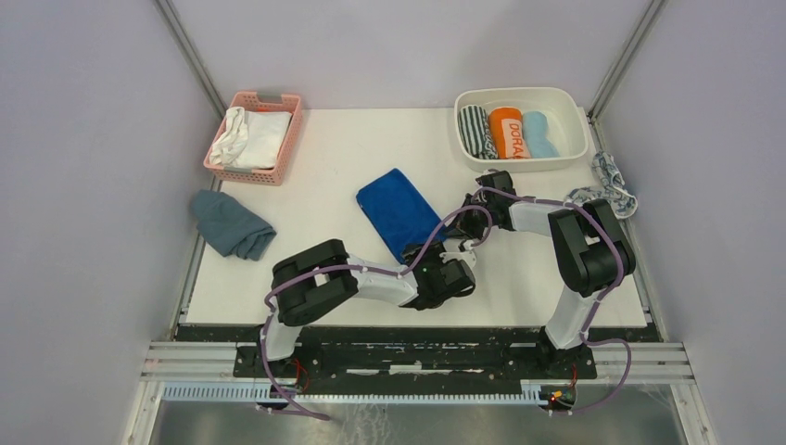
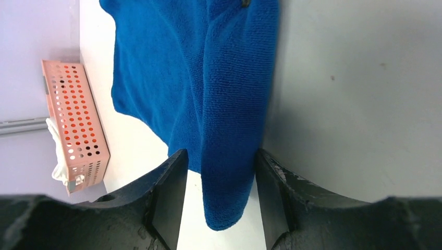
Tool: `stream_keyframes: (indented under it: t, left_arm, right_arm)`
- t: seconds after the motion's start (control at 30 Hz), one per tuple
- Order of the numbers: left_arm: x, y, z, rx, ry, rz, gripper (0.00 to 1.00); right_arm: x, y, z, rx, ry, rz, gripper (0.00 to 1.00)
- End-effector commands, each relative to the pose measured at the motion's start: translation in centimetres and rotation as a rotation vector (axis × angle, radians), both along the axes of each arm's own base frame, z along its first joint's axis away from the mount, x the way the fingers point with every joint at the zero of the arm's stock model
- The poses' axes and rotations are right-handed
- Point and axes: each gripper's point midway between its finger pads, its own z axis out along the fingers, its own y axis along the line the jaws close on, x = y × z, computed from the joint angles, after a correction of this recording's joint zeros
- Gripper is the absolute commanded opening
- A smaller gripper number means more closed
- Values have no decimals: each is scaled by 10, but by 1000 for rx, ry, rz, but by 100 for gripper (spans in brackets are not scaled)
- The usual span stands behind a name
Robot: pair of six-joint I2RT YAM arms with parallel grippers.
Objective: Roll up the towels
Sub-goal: Roll the towel at the center of the board.
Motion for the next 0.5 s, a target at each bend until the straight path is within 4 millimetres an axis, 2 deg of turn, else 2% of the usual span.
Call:
stream_keyframes:
  t: [0.0, 0.13, 0.27, 0.4, 0.47]
  left_arm:
    - [-9, 23, -43, 87, 155, 5, 57]
    - [-12, 23, -51, 74, 202, 6, 56]
    - [-12, 21, -51, 61, 209, 10, 53]
    - [-12, 13, -35, -8, 231, 19, 53]
    - [-11, 8, -20, -67, 242, 21, 56]
  right_arm:
    - [-4, -6, -7, -30, 43, -5, 4]
    - [-3, -6, -4, -24, 41, -5, 4]
    - [-1, -5, -2, -20, 35, -5, 4]
    - [-1, -4, -1, -18, 33, 10, 4]
    - [-1, -5, -2, -19, 32, 17, 4]
